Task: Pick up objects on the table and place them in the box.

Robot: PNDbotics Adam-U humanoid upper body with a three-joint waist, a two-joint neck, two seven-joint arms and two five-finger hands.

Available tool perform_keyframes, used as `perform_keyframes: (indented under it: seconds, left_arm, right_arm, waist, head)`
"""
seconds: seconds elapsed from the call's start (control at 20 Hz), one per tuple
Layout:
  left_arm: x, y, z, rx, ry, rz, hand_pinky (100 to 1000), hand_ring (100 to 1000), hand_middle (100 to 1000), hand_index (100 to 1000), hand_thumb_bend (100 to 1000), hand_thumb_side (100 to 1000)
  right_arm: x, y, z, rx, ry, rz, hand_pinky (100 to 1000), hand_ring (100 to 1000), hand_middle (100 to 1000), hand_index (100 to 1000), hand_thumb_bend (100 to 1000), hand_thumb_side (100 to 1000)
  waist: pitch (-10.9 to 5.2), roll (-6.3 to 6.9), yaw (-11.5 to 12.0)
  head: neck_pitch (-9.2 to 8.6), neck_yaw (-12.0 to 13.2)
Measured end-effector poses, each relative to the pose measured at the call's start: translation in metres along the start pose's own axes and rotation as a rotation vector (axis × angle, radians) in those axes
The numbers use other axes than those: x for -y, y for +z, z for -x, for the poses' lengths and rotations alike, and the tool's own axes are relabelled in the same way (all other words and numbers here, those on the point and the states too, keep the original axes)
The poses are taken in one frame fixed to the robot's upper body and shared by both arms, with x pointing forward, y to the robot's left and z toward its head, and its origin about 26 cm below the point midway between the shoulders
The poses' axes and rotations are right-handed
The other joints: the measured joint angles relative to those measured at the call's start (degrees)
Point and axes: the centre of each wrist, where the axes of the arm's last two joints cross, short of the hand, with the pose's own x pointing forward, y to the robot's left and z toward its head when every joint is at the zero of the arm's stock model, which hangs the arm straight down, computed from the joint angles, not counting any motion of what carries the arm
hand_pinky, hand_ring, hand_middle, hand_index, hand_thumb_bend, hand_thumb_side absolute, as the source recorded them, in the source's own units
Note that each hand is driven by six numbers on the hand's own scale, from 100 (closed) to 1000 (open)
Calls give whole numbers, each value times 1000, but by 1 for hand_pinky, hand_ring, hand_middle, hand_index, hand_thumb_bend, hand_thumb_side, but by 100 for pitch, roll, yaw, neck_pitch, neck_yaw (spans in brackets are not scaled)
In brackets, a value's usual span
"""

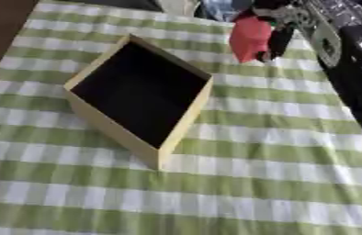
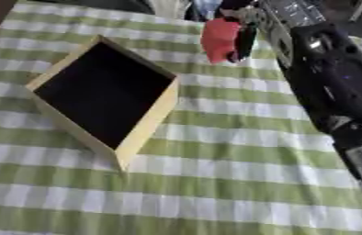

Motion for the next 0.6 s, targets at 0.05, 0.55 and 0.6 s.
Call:
perform_keyframes:
  seconds: [0.05,0.55,0.6]
  left_arm:
    - [0,1,0,-3,-1,-1,1000,480,475,689,100,139]
    - [-2,4,2,-19,-5,-6,1000,485,478,691,100,128]
    - [-2,4,2,-19,-4,-6,1000,485,478,691,100,127]
  right_arm:
    - [3,2,-1,9,-3,12,905,893,489,505,140,100]
    - [38,28,-29,149,17,155,887,867,493,516,100,100]
    - [41,31,-32,165,17,166,886,866,493,518,100,100]
  waist:
    - [-49,7,-13]
    - [-382,54,-62]
    - [-405,55,-59]
  head:
    - [37,4]
    - [320,59]
    - [343,60]
